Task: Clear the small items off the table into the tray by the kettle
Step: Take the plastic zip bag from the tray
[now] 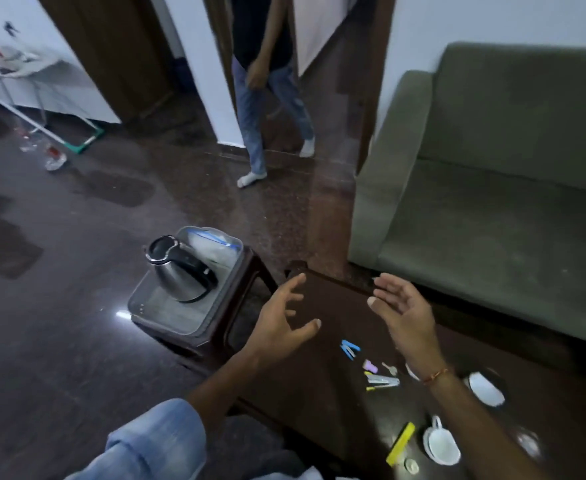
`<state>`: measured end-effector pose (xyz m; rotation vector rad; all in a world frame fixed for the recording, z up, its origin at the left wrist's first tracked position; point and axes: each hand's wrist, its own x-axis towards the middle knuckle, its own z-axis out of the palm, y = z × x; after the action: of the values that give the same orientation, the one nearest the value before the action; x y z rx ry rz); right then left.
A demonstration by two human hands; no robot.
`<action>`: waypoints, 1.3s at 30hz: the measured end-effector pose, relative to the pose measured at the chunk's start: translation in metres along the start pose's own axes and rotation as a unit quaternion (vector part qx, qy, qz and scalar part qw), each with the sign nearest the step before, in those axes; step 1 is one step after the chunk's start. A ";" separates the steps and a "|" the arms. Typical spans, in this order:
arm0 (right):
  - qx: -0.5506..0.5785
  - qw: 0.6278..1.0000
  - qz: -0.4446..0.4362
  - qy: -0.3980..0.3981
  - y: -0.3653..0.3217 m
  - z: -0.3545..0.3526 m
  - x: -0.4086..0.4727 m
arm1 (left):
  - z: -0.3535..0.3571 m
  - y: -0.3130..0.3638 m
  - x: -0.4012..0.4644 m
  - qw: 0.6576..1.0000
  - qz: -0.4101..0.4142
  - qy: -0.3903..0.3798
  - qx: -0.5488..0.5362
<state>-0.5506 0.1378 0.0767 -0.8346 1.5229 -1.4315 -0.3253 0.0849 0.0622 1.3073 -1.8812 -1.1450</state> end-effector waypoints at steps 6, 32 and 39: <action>-0.053 0.995 -0.013 -0.083 -0.012 0.090 0.011 | -0.080 -0.025 -0.015 0.997 -0.024 0.073 -0.021; -0.379 0.900 -0.012 -0.213 0.069 0.378 0.146 | -0.232 -0.141 0.013 0.985 -0.118 0.094 -0.089; -0.474 0.846 -0.059 -0.235 0.105 0.407 0.208 | -0.226 -0.152 0.047 0.980 -0.141 0.088 -0.108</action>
<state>-0.2551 -0.2057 -0.0441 -1.7337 1.7593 -0.3760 -0.0894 -0.0558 0.0332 1.5264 -1.4336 -1.2866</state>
